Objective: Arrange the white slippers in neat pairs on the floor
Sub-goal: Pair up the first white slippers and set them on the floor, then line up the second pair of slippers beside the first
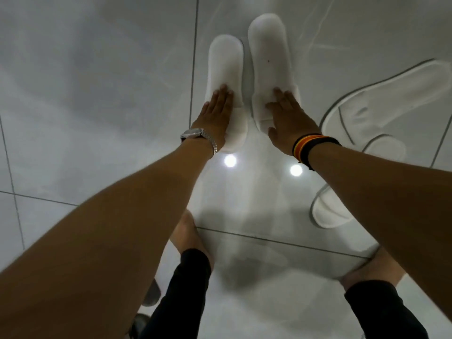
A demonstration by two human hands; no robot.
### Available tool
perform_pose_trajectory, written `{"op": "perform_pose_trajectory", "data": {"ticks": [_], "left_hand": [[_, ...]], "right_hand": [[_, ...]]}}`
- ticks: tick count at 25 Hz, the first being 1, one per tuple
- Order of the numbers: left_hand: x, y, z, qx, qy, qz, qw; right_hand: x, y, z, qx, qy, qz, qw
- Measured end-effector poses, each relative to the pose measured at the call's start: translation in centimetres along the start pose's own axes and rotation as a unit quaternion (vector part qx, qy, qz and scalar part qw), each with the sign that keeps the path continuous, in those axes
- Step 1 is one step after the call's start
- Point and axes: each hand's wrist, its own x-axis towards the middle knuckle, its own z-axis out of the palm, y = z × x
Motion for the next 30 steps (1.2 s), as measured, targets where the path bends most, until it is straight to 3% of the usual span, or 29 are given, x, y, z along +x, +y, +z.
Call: {"op": "perform_pose_trajectory", "data": {"ticks": [6,11,14,17,22,25,27,30], "left_hand": [[1.8,-1.8,-2.2,0.025,-0.024,-0.012,0.999],[-0.9,-0.2,-2.1,-0.004,0.016,-0.041,0.999],[-4.4,5.0,0.1,-0.032,0.056,-0.024,0.998],[-6.1,11.7,2.0,-0.025,0.034,0.031,0.999],[-2.8,21.2,1.3,0.005,0.046,0.146,0.988],[1.4,24.0,0.7,0.067,0.019,0.215,0.974],[3.5,24.4,1.4,0.102,-0.020,0.229,0.968],[3.9,25.1,3.4,0.064,-0.042,0.193,0.978]], "right_hand": [[0.2,-4.1,0.9,0.053,-0.012,0.012,0.998],[-1.2,-3.2,-0.1,0.084,0.033,-0.009,0.996],[-3.8,-0.6,-1.6,0.089,0.087,0.032,0.992],[-8.0,3.4,-2.9,0.065,0.103,0.095,0.988],[-16.2,10.7,-0.4,0.061,0.078,0.188,0.977],[-19.3,13.8,3.6,0.091,0.000,0.230,0.969],[-20.2,15.3,5.6,0.080,-0.041,0.228,0.970],[-18.8,18.4,5.0,0.038,0.004,0.219,0.975]]}}
